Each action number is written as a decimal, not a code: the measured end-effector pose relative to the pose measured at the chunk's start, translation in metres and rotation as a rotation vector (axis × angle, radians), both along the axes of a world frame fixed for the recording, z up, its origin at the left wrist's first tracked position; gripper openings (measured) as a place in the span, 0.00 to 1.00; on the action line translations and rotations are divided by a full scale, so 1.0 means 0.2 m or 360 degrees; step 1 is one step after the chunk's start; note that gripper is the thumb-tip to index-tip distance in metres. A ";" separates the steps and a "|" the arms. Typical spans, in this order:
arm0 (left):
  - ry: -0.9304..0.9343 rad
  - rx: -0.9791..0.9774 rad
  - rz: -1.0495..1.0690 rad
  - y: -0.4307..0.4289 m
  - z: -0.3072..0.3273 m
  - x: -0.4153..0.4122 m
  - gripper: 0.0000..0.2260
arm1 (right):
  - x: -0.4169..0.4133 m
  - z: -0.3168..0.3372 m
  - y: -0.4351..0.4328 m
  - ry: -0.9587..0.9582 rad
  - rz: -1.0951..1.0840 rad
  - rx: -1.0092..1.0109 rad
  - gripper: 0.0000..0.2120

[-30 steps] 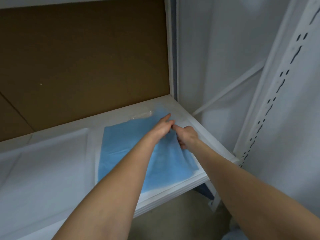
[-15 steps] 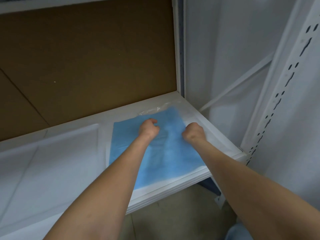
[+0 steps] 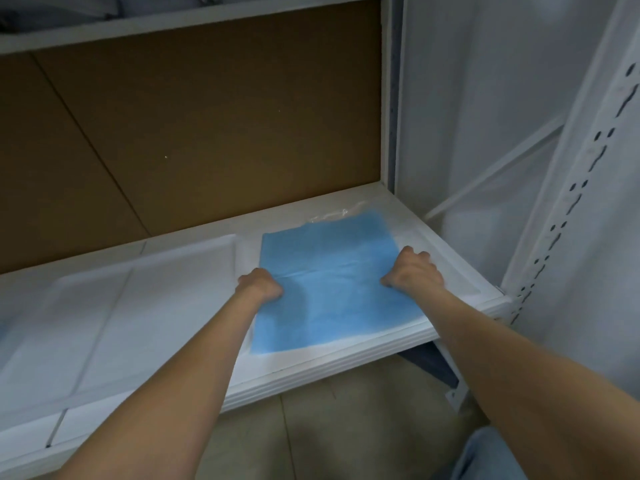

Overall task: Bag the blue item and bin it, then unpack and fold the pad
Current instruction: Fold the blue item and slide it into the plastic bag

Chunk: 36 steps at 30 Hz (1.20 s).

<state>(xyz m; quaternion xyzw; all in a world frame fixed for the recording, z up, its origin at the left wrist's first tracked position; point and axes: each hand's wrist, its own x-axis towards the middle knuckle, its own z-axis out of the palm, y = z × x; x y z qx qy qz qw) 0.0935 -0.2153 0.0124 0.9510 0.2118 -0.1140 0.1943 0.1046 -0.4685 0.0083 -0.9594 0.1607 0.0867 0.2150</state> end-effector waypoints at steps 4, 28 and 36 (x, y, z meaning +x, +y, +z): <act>-0.0051 -0.0245 0.0084 -0.01 0.00 -0.03 0.01 | -0.02 0.00 -0.01 0.0041 -0.0010 0.0012 0.28; -0.0562 -0.0562 -0.0266 -0.83 0.13 0.19 0.16 | 0.10 -0.03 -0.12 -0.0113 -0.0236 0.1134 0.22; -0.0043 -0.1031 -0.0261 -1.04 0.07 0.17 0.12 | 0.17 -0.10 -0.17 -0.0143 -0.0373 0.1388 0.33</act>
